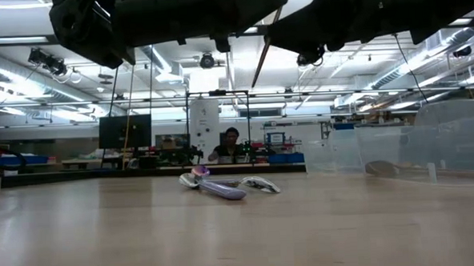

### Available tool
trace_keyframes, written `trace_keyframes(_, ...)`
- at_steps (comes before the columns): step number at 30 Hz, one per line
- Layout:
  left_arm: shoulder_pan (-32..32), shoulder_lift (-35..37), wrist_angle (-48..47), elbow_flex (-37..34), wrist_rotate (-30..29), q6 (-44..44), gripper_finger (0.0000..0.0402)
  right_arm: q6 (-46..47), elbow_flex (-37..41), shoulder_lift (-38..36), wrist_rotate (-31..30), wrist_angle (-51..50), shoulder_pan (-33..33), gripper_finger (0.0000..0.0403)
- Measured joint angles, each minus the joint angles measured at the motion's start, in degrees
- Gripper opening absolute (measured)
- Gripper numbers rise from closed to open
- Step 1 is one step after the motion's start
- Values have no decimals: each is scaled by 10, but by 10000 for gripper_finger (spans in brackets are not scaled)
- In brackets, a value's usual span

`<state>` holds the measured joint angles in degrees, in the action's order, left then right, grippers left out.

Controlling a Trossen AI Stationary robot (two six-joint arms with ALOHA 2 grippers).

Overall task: Sort silverware by color (type)
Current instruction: Put the gold spoon into the bottom transparent bin

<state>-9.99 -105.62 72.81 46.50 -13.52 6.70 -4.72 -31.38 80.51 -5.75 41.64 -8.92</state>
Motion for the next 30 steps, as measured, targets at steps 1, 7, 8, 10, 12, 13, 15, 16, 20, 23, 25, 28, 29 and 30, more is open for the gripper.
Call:
trace_keyframes(1,1,0,-1,0,0,4,11,0,0,0,5,0,1,138)
trace_keyframes(7,6,0,-11,0,0,0,11,0,0,0,13,3,5,84)
trace_keyframes(8,6,0,-13,0,0,0,11,0,0,0,13,3,4,74)
trace_keyframes(10,6,0,-19,0,-1,0,11,0,0,0,14,3,5,52)
trace_keyframes(12,8,0,-21,0,-1,0,11,-1,0,0,14,3,5,31)
trace_keyframes(13,9,0,-23,0,-1,0,11,-1,0,0,14,3,5,23)
trace_keyframes(15,12,0,-26,0,0,-1,11,-1,0,0,14,1,5,22)
trace_keyframes(16,12,0,-27,0,0,0,12,0,0,0,14,0,5,22)
trace_keyframes(20,12,1,-34,1,0,0,19,5,0,0,11,-4,5,22)
trace_keyframes(23,12,1,-43,1,-18,0,35,11,0,0,7,-17,5,22)
trace_keyframes(25,11,1,-52,1,-40,0,52,24,0,0,3,-27,6,22)
trace_keyframes(28,11,1,-63,1,-53,-5,85,42,0,-3,2,-47,7,22)
trace_keyframes(29,10,1,-67,1,-57,-16,98,47,0,-6,2,-55,7,22)
trace_keyframes(30,10,1,-74,1,-60,-20,111,53,0,-11,2,-67,7,22)
